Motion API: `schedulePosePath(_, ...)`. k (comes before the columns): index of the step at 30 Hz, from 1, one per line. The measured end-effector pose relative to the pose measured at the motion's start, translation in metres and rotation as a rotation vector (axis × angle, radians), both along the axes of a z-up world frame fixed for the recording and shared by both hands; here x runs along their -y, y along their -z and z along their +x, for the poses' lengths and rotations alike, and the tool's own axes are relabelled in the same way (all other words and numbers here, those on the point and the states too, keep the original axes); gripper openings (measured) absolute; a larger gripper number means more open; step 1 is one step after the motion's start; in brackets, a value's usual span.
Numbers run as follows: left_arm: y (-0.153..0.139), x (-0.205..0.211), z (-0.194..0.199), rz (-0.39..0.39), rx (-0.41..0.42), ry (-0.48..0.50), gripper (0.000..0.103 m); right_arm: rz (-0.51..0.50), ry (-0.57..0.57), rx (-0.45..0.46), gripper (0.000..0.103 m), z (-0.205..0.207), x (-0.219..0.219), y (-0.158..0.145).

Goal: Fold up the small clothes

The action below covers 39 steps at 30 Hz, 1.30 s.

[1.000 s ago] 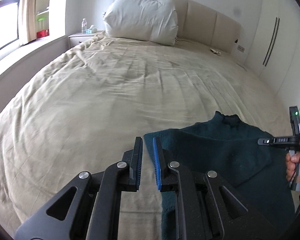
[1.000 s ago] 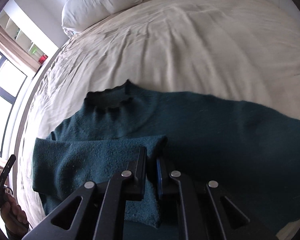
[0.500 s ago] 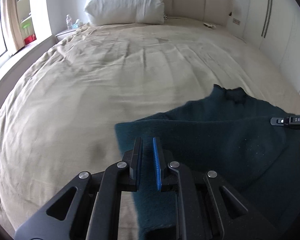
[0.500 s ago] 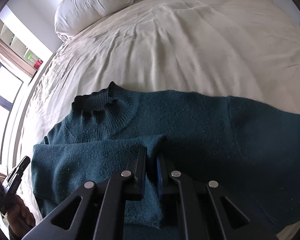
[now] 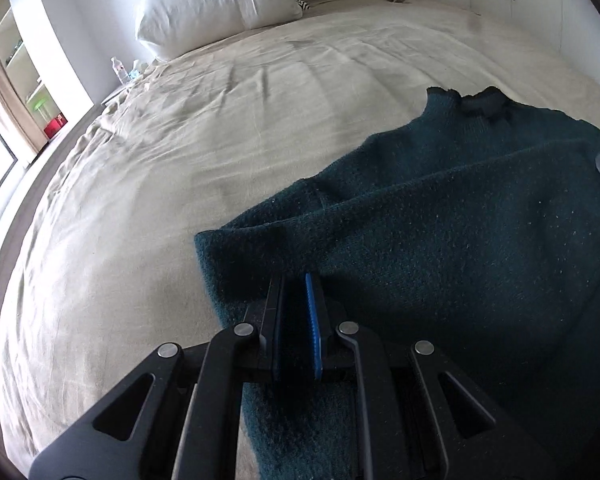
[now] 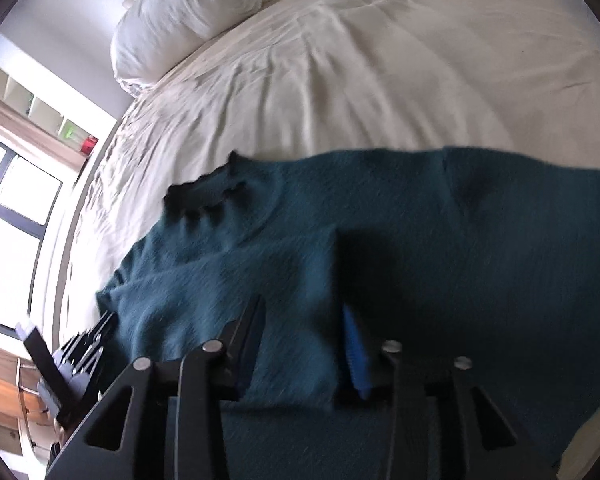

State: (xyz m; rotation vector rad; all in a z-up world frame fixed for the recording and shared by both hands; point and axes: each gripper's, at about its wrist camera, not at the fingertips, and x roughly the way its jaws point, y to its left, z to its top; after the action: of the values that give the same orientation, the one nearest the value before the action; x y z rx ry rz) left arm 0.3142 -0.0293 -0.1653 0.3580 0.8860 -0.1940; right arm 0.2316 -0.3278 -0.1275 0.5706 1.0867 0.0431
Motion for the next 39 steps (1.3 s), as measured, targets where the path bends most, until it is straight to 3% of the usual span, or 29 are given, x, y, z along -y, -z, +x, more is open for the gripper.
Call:
schedulePosePath(3,0.000,0.003,-0.004,0.032,0.016,0.008,0.011,-0.063,-0.051,-0.014,0.040,0.001,-0.015,0.003)
schedulePosePath(6,0.000,0.001,-0.006,0.035,0.015,0.020,0.011,-0.103,-0.039,-0.033,0.010,0.002,-0.013,0.004)
schedulePosePath(11,-0.006,-0.003,-0.007,0.018,0.007,0.015,0.012,-0.066,0.027,-0.016,0.008,-0.005,0.008,-0.004)
schedulePosePath(16,0.008,0.005,-0.014,0.107,0.074,0.048,0.011,-0.069,0.028,-0.027,0.008,-0.003,0.011,0.016)
schedulePosePath(18,0.006,0.005,-0.014,0.110,0.072,0.050,0.011,-0.030,0.042,0.004,0.010,-0.010,0.017,0.014)
schedulePosePath(21,-0.007,0.000,-0.015,0.082,0.046,0.023,0.012,0.045,0.120,0.032,0.037,-0.029,0.039,0.004)
schedulePosePath(22,-0.012,-0.001,-0.016,0.068,0.048,0.009,0.012,0.067,0.160,0.060,0.052,-0.042,0.049,-0.003)
schedulePosePath(23,-0.019,0.000,-0.018,0.048,0.058,0.001,0.012,0.093,0.216,0.119,0.062,-0.062,0.066,-0.012)
schedulePosePath(25,-0.031,0.005,-0.023,0.003,0.070,0.004,0.012,0.120,0.311,0.202,0.066,-0.099,0.096,-0.024)
schedulePosePath(27,-0.042,0.012,-0.026,-0.103,0.044,0.026,0.012,0.144,0.441,0.247,0.066,-0.145,0.137,-0.030)
schedulePosePath(30,-0.051,0.025,-0.029,-0.296,-0.030,0.063,0.012,0.174,0.645,0.273,0.066,-0.213,0.199,-0.026)
schedulePosePath(33,-0.055,0.041,-0.041,-0.404,-0.069,0.085,0.012,0.237,0.855,0.272,0.067,-0.281,0.254,-0.012)
schedulePosePath(35,-0.054,0.049,-0.044,-0.481,-0.110,0.084,0.017,0.258,0.929,0.273,0.067,-0.307,0.275,-0.005)
schedulePosePath(36,-0.053,0.054,-0.045,-0.506,-0.127,0.076,0.029,0.257,0.970,0.261,0.067,-0.318,0.285,0.000)
schedulePosePath(37,-0.051,0.057,-0.046,-0.534,-0.143,0.065,0.051,0.267,1.010,0.250,0.067,-0.327,0.295,0.005)
schedulePosePath(39,-0.048,0.063,-0.049,-0.601,-0.160,0.042,0.067,0.308,1.042,0.268,0.067,-0.333,0.308,0.016)
